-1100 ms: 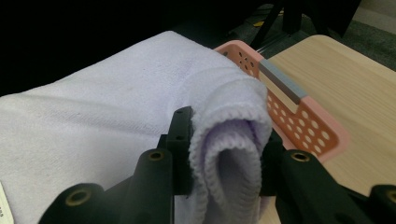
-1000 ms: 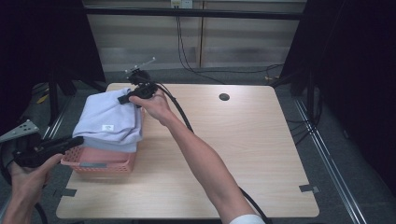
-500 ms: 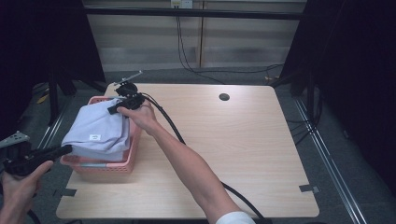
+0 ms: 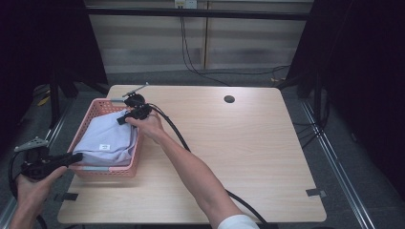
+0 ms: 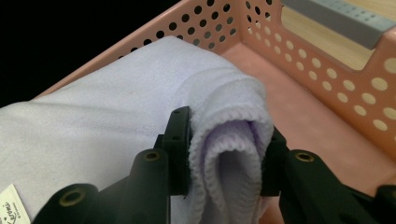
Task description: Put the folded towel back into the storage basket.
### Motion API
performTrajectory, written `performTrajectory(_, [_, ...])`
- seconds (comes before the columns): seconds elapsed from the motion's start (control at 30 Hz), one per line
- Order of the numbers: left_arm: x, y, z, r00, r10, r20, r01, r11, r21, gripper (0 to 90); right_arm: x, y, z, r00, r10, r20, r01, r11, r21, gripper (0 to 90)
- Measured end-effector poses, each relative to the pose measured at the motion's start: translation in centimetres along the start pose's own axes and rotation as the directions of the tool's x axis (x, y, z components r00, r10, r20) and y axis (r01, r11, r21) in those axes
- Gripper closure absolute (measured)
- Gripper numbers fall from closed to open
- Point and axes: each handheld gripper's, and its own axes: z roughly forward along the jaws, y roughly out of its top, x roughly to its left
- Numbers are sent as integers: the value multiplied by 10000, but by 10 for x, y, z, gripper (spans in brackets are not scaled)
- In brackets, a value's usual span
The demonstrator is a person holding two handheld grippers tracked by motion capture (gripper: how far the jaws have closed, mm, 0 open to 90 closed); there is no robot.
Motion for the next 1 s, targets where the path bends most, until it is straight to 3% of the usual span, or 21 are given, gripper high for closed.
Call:
performTrajectory(0.1, [-2, -1, 2, 9996, 226, 167, -228, 9997, 108, 687, -1, -1, 2, 9999, -94, 86, 93, 9999, 69, 596])
performTrajectory(0.13, [-4, -1, 4, 9996, 284, 94, -286, 9994, 218, 602, -3, -2, 2, 9994, -109, 330, 101, 9997, 242, 541])
performTrajectory(0.17, [-7, -1, 4, 9990, 434, 91, -436, 9987, 277, 602, -3, -2, 2, 9994, -109, 330, 101, 9997, 242, 541])
performTrajectory(0.2, [-10, -1, 5, 9986, 523, 101, -525, 9983, 270, 504, -8, -3, -1, 9998, -128, 173, 129, 9999, -41, 481])
performTrajectory(0.23, [-13, -1, 4, 9988, 495, 28, -495, 9986, 196, 504, -8, -3, -1, 9998, -128, 173, 129, 9999, -41, 481])
performTrajectory(0.33, [-19, 4, 0, 9985, 552, -12, -552, 9984, -140, 392, -9, -1, -10, 9996, -250, 115, 252, 9995, -201, 407])
performTrajectory(0.57, [-37, 18, -2, 9985, 535, 117, -527, 9968, -596, 342, -6, -3, -35, 9976, -694, -40, 691, 9962, -535, 368])
performTrajectory(0.8, [-64, 28, 7, 9966, 790, 251, -772, 9948, -669, 365, -15, -24, -83, 9961, -877, -96, 861, 9901, -1109, 351])
performTrajectory(0.87, [-73, 32, 10, 9963, 859, 85, -851, 9941, -669, 365, -16, -28, -89, 9958, -911, -65, 897, 9890, -1179, 352])
performTrajectory(0.9, [-77, 33, 12, 9959, 893, 106, -883, 9934, -736, 365, -17, -36, -103, 9945, -1047, 50, 1045, 9871, -1213, 353])
performTrajectory(0.97, [-87, 36, 17, 9945, 994, 315, -966, 9921, -796, 365, -18, -39, -110, 9946, -1024, 150, 1035, 9863, -1285, 353])
performTrajectory(1.0, [-97, 38, 23, 9925, 1061, 607, -1014, 9919, -762, 364, -21, -48, -126, 9943, -1032, 272, 1060, 9842, -1419, 352])
